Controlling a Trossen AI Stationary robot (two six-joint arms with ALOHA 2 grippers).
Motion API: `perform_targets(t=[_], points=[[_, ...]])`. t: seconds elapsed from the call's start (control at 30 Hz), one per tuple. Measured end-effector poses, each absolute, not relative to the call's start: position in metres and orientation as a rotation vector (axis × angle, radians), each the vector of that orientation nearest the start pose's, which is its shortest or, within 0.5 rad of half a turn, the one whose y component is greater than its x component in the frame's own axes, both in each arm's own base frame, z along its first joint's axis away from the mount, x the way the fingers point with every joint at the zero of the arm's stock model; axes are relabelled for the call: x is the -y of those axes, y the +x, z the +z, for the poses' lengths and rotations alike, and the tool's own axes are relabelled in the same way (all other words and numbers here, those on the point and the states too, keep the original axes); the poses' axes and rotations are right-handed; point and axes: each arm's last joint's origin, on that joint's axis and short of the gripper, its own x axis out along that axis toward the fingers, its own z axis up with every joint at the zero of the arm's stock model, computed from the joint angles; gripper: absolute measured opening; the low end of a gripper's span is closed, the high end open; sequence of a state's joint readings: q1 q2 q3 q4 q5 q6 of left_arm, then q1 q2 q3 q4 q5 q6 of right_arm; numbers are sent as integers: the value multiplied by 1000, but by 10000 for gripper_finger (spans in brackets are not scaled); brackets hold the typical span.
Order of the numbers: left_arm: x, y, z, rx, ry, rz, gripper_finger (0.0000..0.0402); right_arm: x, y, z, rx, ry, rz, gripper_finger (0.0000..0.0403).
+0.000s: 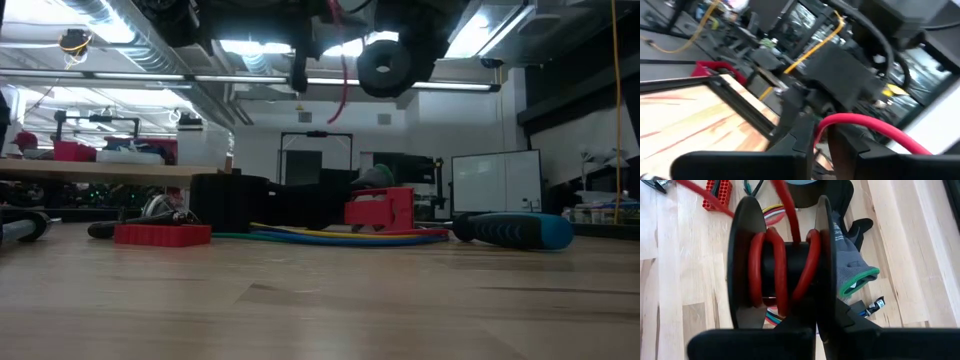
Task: Coil cords
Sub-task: Coil the red wire cable onto the black spool
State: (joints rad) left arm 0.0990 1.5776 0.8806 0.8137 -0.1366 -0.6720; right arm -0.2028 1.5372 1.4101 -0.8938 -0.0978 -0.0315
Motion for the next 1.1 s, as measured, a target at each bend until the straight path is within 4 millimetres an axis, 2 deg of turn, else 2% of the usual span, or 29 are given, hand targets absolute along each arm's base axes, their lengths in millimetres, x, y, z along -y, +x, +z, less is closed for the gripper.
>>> perform_targets(t=[0.27, 0.43, 0.7, 1.1], points=[[-36, 337, 277, 199, -651, 98, 97, 60, 306, 314, -1012, 125, -80, 9], [-35, 332, 287, 229, -607, 89, 115, 60, 307, 314, -1007, 124, -81, 9], [-34, 324, 300, 267, -592, 78, 123, 60, 307, 314, -1002, 123, -81, 9], [-34, 323, 303, 298, -590, 69, 123, 60, 307, 314, -1002, 123, -81, 9]])
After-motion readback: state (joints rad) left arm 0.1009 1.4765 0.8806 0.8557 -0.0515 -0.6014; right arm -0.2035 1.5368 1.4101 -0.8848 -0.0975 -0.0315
